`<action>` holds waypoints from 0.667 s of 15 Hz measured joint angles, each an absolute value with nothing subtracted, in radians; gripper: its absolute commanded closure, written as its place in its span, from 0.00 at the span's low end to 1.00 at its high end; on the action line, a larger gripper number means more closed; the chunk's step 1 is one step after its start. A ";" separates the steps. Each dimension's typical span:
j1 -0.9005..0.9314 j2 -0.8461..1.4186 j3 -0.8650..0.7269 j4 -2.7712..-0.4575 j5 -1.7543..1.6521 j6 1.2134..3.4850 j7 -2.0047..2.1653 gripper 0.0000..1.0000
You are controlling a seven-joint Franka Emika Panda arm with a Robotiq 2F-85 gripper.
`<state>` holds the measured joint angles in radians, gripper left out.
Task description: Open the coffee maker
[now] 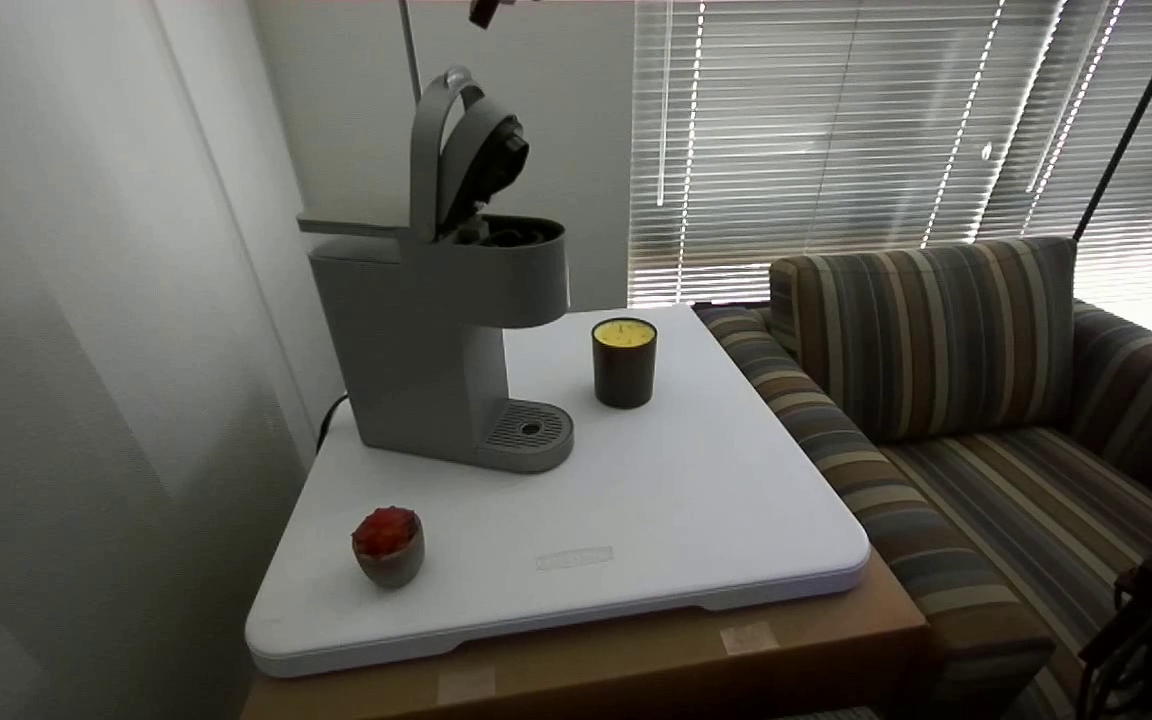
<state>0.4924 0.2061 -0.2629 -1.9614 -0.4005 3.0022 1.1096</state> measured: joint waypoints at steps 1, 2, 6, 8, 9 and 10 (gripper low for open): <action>0.480 0.181 -0.230 -1.991 -0.372 2.992 1.036 1.00; 0.467 0.156 -0.195 -2.019 -0.340 2.978 0.961 1.00; 0.394 0.054 -0.066 -2.100 -0.228 2.885 0.678 0.59; 0.340 0.010 -0.016 -2.111 -0.197 2.833 0.569 0.44; 0.317 -0.007 0.001 -2.113 -0.186 2.813 0.524 0.38; 0.296 -0.024 0.014 -2.114 -0.178 2.795 0.484 0.30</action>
